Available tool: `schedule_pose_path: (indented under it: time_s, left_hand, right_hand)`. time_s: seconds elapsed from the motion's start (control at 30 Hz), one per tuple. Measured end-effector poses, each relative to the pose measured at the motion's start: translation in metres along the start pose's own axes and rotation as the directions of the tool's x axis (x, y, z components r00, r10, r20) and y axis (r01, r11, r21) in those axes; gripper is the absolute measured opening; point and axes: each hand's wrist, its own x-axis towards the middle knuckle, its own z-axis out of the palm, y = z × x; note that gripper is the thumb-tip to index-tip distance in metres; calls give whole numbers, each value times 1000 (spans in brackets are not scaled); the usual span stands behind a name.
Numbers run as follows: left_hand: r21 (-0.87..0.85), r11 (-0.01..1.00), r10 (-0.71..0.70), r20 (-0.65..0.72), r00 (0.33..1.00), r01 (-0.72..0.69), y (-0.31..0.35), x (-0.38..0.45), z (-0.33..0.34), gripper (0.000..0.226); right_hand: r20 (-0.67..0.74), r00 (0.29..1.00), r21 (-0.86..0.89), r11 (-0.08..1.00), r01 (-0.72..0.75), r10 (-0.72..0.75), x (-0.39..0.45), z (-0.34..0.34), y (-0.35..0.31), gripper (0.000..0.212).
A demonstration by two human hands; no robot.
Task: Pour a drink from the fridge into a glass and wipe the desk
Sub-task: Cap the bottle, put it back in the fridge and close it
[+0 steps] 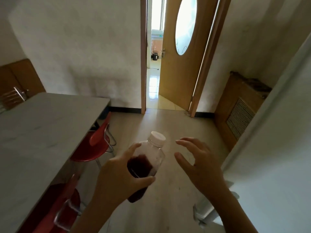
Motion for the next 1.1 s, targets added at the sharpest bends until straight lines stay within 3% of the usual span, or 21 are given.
schedule_pose_path:
  time_s: [0.2, 0.43, 0.57, 0.93, 1.1]
  left_hand:
    - [-63, 993, 100, 66, 993, -96, -40, 102, 10, 98]
    - [-113, 957, 285, 180, 941, -268, -69, 238, 14, 98]
    - [-197, 915, 398, 290, 870, -353, -63, 306, 34, 102]
    - [-476, 686, 720, 339, 606, -550, 28, 427, 147, 85]
    - [-605, 581, 809, 354, 470, -545, 81, 454, 189, 86]
  right_hand:
    - [-54, 995, -74, 993, -88, 85, 73, 36, 16, 39]
    - [-167, 937, -112, 938, -327, 306, 154, 59, 31, 42]
    - [-267, 874, -155, 877, -455, 406, 179, 55, 42, 42]
    - [-486, 703, -214, 709, -672, 519, 224, 24, 140, 41]
    - [-649, 561, -172, 620, -765, 513, 225, -6, 167, 35]
